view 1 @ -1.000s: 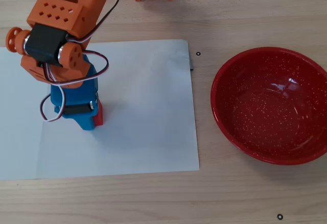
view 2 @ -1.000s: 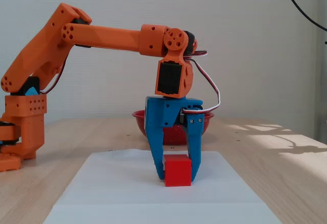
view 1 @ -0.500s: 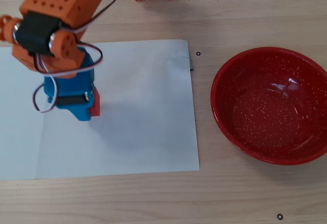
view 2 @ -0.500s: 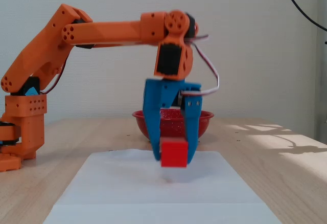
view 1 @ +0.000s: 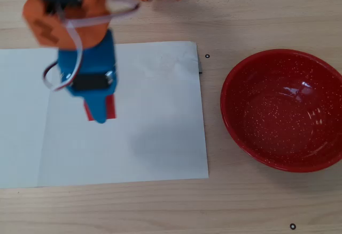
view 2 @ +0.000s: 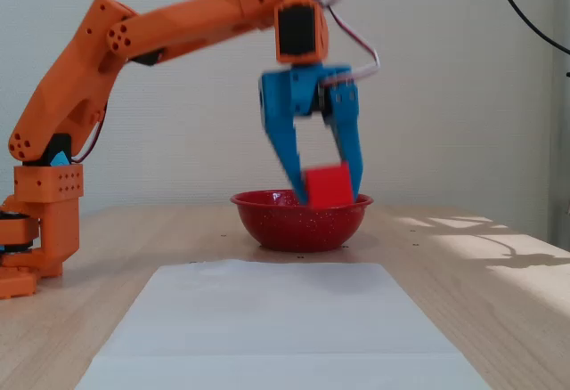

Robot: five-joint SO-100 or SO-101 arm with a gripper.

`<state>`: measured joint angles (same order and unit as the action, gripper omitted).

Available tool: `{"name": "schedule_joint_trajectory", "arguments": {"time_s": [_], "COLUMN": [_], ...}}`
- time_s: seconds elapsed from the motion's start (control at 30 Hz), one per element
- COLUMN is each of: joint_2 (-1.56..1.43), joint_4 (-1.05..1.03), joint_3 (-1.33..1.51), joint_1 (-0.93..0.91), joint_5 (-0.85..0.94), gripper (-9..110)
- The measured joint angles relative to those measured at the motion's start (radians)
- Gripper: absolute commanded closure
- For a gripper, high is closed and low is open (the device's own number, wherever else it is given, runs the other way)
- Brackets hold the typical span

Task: Grasp the red cube and put it in the red bowl

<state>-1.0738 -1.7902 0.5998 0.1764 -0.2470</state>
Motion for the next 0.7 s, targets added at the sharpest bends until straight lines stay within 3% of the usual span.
{"name": "schedule_joint_trajectory", "arguments": {"time_s": [0.27,0.7], "joint_2": [-0.137,-0.272], "joint_4": [0.000,0.028], "joint_3": [0.144,0.242], "joint_1": [-0.149,-0.537], "joint_5": [0.091,0.253], "gripper": [101,101]}}
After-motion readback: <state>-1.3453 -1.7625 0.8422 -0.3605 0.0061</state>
